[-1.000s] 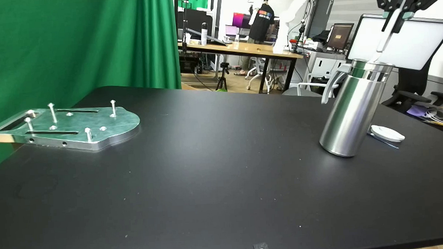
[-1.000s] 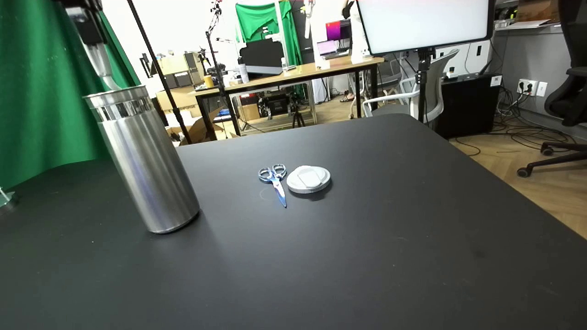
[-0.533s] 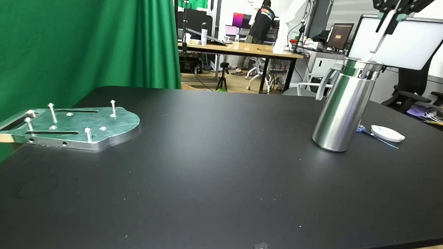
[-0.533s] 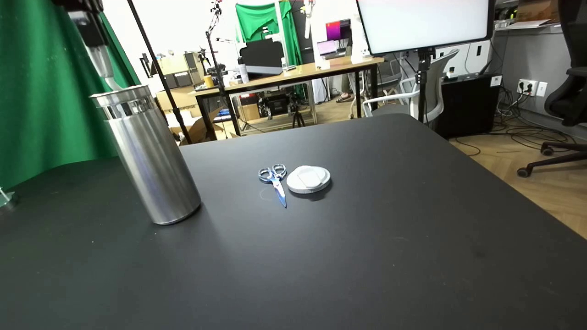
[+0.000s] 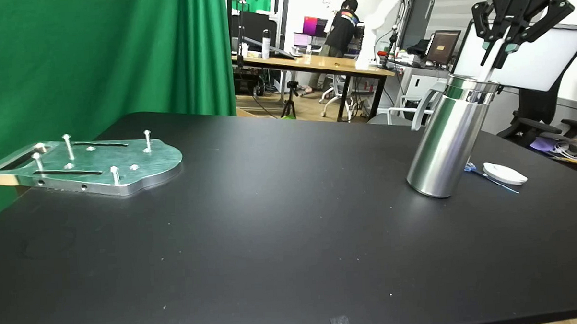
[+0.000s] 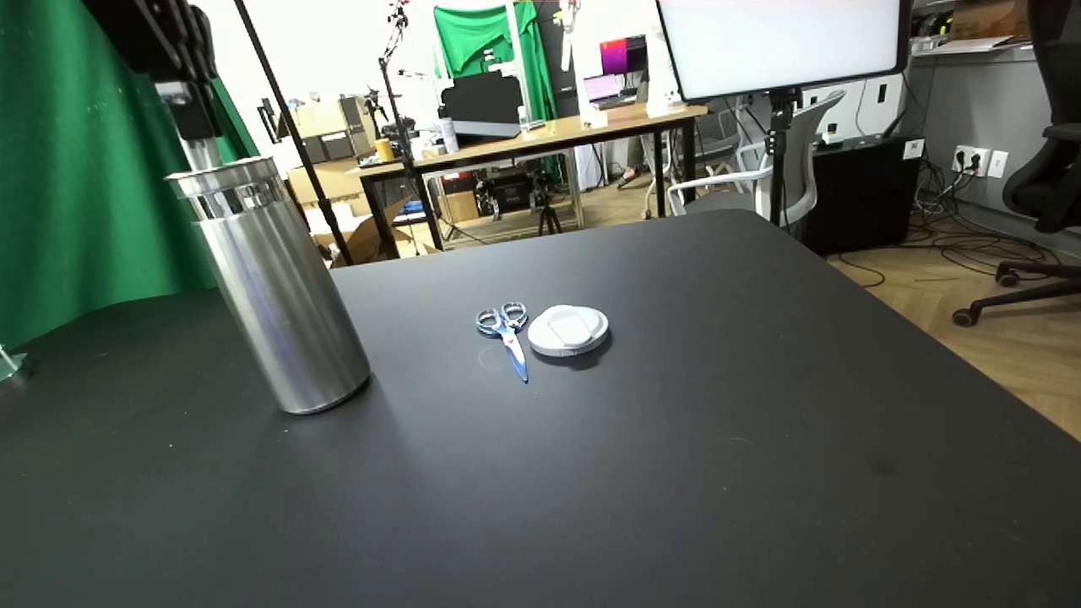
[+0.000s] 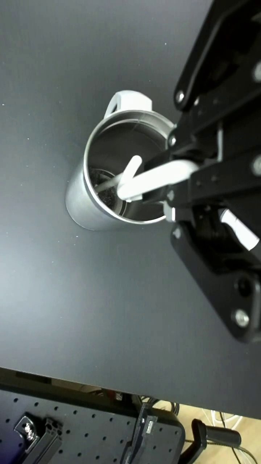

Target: Use the brush to clean the inside of the silver bottle

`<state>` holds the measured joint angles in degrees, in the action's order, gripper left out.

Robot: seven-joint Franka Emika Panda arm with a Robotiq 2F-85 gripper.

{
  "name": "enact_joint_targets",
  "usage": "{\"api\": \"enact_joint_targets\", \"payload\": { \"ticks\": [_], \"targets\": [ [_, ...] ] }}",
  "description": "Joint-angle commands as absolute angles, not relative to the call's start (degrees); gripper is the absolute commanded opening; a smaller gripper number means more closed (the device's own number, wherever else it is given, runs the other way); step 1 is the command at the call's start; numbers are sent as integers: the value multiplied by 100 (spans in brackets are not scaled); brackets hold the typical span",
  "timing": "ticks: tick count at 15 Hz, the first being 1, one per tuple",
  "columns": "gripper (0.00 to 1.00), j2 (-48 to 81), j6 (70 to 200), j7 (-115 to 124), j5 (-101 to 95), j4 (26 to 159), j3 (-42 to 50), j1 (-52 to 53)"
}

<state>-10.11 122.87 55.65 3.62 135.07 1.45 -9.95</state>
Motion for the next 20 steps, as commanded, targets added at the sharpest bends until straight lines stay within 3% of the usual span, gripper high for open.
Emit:
{"api": "enact_joint_targets", "payload": {
  "ticks": [1, 20],
  "targets": [
    [4, -859, 12320, 5645, 397, 13460, 226, -925],
    [4, -2021, 11839, 5545, 431, 13318, 172, -992]
  ]
}}
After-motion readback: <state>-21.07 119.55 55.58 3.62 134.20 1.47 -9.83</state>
